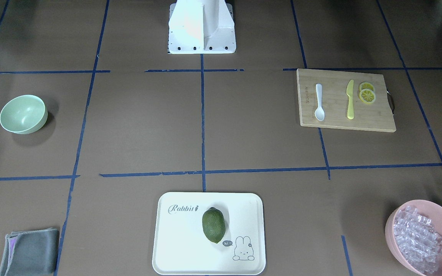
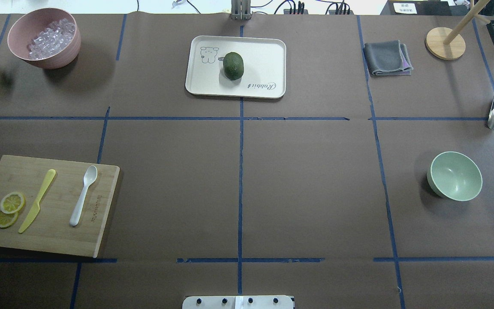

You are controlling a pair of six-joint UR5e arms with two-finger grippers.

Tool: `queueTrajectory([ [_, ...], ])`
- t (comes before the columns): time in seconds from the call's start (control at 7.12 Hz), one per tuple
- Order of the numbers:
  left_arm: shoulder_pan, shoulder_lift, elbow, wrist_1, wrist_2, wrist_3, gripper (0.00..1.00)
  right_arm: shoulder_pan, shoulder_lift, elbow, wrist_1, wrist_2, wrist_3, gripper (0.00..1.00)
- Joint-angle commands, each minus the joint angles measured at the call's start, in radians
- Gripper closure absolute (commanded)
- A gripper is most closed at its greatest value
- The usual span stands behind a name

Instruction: Place spoon in bowl

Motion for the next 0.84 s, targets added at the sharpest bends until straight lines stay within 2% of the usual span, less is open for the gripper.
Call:
queueTrajectory([
  [0.0,0.001,-0.001,0.0,0.0,-0.002,-0.005,0.0,0.0,-0.001,-0.002,0.001,0.0,-0.001,0.0],
  [0.7,0.003,0.0,-0.009,-0.005,-0.012,-0.003,0.0,-0.002,0.003,-0.006,-0.001,0.004,-0.002,0.0],
])
